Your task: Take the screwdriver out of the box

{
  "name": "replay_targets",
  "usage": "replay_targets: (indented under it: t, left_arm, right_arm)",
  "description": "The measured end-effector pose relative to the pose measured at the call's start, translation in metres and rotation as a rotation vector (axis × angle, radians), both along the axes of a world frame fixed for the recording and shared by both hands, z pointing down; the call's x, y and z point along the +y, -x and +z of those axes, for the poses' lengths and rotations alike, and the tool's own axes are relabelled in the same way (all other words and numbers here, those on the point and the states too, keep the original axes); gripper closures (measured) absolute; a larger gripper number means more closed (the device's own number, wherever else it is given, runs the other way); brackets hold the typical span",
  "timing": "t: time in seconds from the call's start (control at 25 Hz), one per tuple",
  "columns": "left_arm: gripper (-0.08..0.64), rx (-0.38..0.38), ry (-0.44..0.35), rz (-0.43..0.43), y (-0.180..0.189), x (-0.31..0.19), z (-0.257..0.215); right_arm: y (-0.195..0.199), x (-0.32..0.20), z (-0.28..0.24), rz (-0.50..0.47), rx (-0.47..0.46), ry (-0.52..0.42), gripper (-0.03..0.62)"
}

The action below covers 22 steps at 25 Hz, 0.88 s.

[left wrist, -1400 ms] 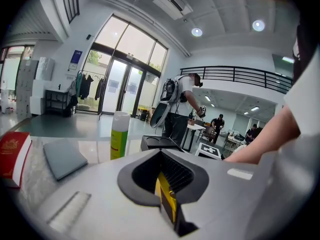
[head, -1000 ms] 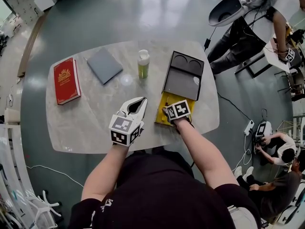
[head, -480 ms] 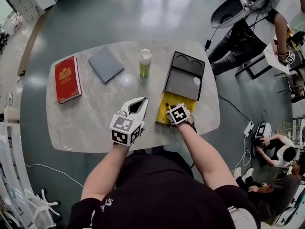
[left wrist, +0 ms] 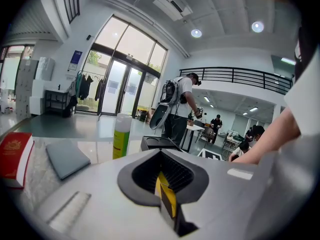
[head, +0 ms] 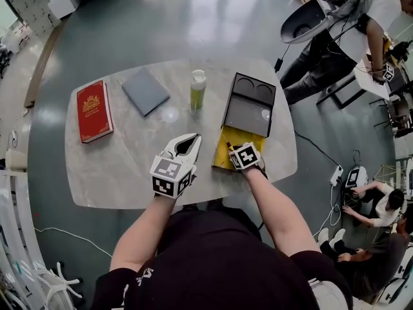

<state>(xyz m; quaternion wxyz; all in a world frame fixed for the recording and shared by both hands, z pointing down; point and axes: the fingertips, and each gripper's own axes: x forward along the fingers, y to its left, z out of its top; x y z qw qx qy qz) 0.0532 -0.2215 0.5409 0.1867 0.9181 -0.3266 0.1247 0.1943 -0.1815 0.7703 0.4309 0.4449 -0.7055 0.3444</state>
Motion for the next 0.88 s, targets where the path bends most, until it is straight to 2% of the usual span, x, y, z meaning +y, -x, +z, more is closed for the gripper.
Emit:
replay_targets:
  t: [0.56, 0.76, 0.88]
  left_arm:
    - [0.558, 0.029, -0.065, 0.066, 0.022, 0.006, -0.031]
    - [0.557, 0.031, -0.088, 0.069, 0.036, 0.008, -0.039]
    - [0.558, 0.031, -0.094, 0.056, 0.041, 0.006, -0.043]
  right_arm:
    - [-0.013, 0.001, -0.058, 0.134, -0.048, -0.123, 0.503]
    - [-0.004, 0.004, -0.077, 0.141, -0.081, -0.177, 0.503]
    - [0.002, 0.001, -0.092, 0.113, -0.087, -0.225, 0.503]
